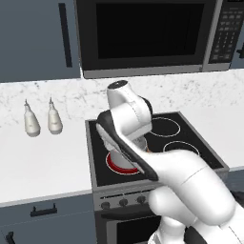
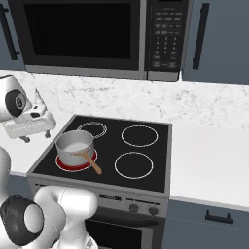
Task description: Turn off the front left burner of the stove.
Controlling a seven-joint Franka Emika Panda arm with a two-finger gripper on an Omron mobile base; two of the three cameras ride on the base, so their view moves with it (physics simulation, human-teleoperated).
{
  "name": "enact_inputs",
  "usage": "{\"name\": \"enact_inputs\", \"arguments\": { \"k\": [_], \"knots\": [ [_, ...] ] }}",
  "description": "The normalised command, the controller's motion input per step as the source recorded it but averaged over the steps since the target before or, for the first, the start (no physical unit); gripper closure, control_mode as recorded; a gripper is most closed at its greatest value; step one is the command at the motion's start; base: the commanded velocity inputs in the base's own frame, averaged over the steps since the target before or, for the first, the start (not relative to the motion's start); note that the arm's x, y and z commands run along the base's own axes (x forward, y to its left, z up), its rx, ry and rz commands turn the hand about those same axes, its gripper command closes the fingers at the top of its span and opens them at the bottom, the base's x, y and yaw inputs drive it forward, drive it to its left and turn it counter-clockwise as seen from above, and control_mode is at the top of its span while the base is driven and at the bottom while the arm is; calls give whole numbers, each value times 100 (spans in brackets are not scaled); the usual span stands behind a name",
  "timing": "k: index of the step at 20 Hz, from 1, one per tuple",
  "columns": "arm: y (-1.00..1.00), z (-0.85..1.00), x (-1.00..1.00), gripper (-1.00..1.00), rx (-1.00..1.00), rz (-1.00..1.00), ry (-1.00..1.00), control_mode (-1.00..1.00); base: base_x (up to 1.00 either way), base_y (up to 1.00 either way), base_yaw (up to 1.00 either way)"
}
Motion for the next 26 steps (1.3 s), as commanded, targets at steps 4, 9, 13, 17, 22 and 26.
{"name": "enact_inputs", "arguments": {
  "k": [4, 9, 13, 17, 22, 26],
  "knots": [
    [84, -65, -55, -100, -47, 25, 4, -100, 0, 0, 0],
    [88, -65, -52, -100, -41, 29, 8, -100, 0, 0, 0],
    [90, -68, -38, -100, -41, 29, 17, -100, 0, 0, 0],
    [32, -63, -36, -100, -21, 17, -2, -100, 0, 0, 0],
    [0, -50, 5, -100, -7, 4, -15, -100, 0, 0, 0],
    [0, -58, 14, -100, 1, 10, -7, -100, 0, 0, 0]
  ]
}}
